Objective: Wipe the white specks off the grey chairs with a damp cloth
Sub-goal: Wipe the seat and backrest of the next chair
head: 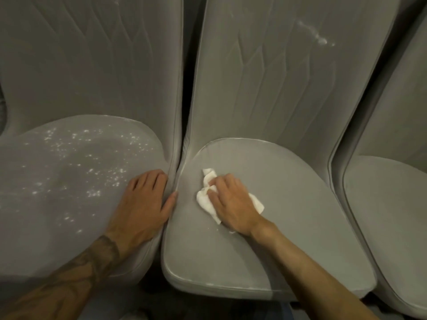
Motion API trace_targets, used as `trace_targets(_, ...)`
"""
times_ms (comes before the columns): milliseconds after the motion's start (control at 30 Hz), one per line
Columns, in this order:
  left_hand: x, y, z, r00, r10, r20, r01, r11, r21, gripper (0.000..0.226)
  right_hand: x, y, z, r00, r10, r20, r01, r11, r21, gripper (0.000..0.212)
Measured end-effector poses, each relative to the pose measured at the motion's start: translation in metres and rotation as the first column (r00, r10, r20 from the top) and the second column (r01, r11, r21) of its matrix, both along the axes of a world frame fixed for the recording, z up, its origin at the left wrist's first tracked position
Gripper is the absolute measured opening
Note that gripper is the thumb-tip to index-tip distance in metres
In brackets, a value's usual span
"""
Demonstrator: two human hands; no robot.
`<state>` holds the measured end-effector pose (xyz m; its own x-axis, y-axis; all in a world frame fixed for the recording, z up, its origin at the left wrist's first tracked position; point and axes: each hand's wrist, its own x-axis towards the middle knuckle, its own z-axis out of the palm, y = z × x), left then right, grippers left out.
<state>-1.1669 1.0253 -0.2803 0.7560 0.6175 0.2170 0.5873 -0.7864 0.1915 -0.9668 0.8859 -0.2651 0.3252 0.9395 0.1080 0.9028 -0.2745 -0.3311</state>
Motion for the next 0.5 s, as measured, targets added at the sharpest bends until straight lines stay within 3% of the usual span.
trace_targets(167,0.0,0.002,-0.003,1.0,-0.012,0.013,0.011,0.999,0.041,0.042,0.014,0.004,0.001,0.925,-0.359,0.124,0.365,0.931,-0.023,0.031)
trace_targets(233,0.001,0.003,-0.004,1.0,-0.01,0.014,0.01,0.999,0.044,0.042,-0.024,0.004,-0.004,0.952,-0.302,0.052,0.301,0.953,0.027,0.029)
trace_targets(367,0.001,0.002,-0.006,1.0,-0.011,0.017,0.011,0.999,0.046,0.044,-0.062,-0.016,-0.004,0.998,0.01,-0.063,-0.006,0.998,0.07,0.03)
trace_targets(433,0.001,0.002,-0.006,1.0,-0.007,0.03,0.006,0.998,0.058,0.044,-0.038,-0.019,0.001,0.999,-0.023,-0.043,0.024,0.999,0.028,0.03)
trace_targets(500,0.002,0.003,-0.005,0.999,-0.014,0.039,0.011,0.997,0.07,0.041,-0.009,-0.021,0.007,0.988,-0.157,0.006,0.157,0.987,-0.018,0.03)
